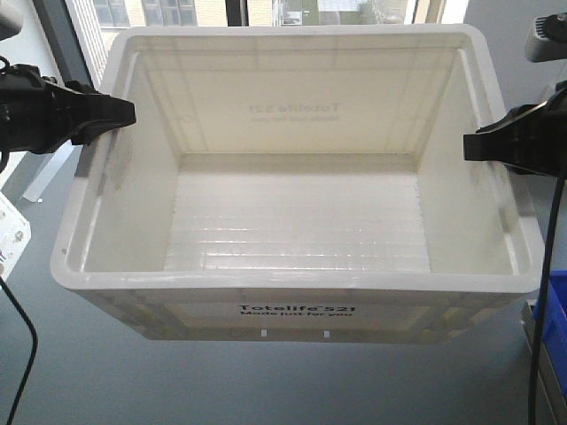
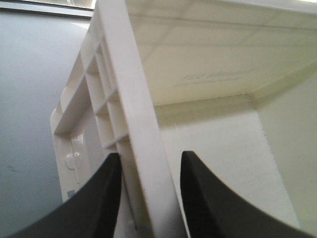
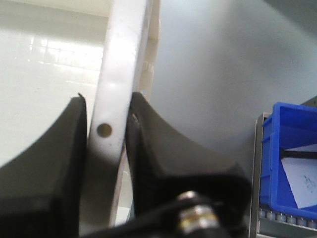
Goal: Move bin from left to right shelf
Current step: 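Hold the tote rims in both grippers while the base drives forward, then hold the tote steady while the base turns toward the blue-bin roller shelf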
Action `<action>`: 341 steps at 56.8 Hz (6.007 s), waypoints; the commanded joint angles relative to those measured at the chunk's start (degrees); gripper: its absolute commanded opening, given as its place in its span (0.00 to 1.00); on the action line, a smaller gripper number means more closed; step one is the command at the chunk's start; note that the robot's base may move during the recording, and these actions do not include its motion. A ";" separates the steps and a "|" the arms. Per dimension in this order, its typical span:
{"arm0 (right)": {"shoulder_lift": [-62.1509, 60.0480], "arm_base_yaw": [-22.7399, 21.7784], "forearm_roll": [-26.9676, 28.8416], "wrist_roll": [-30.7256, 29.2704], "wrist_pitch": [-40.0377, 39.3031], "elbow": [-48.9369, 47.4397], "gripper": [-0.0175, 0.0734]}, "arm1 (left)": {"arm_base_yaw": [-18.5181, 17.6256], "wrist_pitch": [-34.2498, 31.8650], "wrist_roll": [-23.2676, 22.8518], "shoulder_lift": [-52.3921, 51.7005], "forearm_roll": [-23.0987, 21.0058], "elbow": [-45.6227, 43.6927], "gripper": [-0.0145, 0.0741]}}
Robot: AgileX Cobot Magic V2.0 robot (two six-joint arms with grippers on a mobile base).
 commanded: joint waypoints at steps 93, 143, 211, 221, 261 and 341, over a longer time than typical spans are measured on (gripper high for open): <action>-1.49 1.80 10.25 -1.70 -8.38 -2.79 0.19 | -3.12 11.48 1.00 -2.70 -10.59 -2.67 0.16; -1.49 1.80 10.25 -1.70 -8.38 -2.79 0.19 | -3.12 11.48 1.00 -2.70 -10.59 -2.67 0.16; -1.49 1.80 10.24 -1.65 -8.38 -2.79 0.19 | -3.12 11.54 1.00 -2.70 -10.59 -2.67 0.16; -1.49 1.80 10.24 -1.65 -8.38 -2.79 0.19 | -3.12 11.54 1.00 -2.70 -10.59 -2.67 0.16; -1.49 1.80 10.24 -1.70 -8.38 -2.79 0.19 | -3.12 11.54 1.00 -2.70 -10.59 -2.67 0.16; -1.49 1.80 10.24 -1.71 -8.38 -2.79 0.19 | -3.12 11.54 1.00 -2.70 -10.59 -2.67 0.16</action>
